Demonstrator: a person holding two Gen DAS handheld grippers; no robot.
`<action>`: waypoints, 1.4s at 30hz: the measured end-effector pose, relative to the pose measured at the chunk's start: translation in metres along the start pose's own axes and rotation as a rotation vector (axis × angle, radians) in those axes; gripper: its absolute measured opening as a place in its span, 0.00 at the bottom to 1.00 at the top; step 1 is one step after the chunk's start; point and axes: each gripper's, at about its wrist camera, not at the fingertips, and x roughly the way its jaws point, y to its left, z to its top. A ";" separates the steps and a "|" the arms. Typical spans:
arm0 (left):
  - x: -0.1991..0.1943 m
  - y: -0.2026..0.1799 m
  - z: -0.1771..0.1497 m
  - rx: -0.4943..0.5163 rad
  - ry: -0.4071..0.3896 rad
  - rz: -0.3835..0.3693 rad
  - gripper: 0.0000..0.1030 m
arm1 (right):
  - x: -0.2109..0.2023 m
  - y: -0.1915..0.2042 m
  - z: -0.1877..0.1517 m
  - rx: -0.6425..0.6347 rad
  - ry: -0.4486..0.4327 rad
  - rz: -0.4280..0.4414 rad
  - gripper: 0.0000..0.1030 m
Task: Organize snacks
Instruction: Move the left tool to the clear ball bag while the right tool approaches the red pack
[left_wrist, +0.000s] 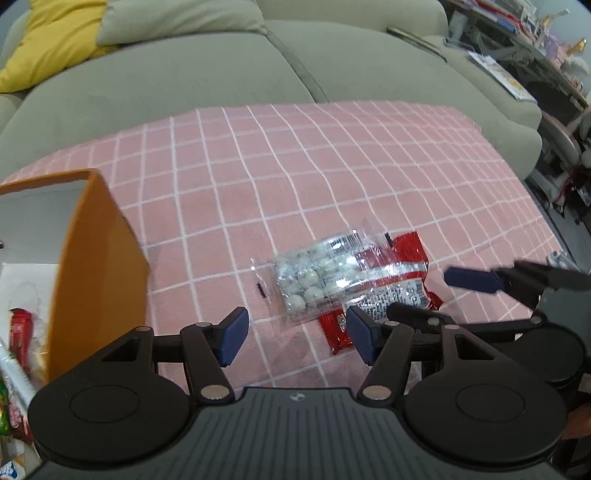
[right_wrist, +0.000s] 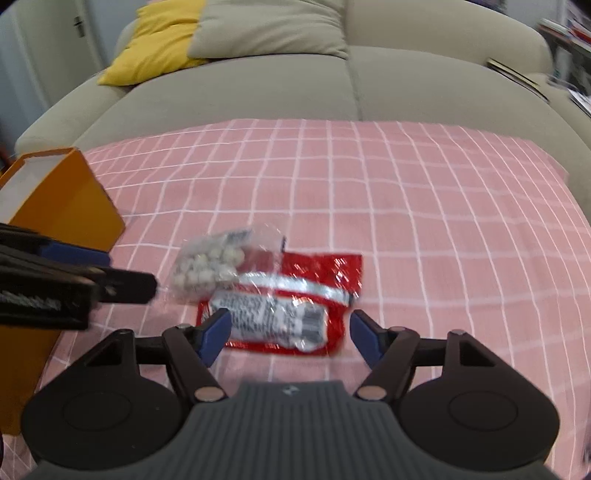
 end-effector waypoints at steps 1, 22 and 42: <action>0.004 0.001 0.001 -0.001 0.007 -0.003 0.68 | 0.002 0.002 0.002 -0.022 0.001 0.005 0.55; 0.010 0.007 -0.019 -0.097 0.076 -0.009 0.25 | -0.005 0.021 -0.014 -0.080 -0.015 0.096 0.00; -0.031 -0.012 -0.092 -0.038 0.147 -0.010 0.44 | -0.014 0.031 -0.068 -0.027 0.089 0.141 0.08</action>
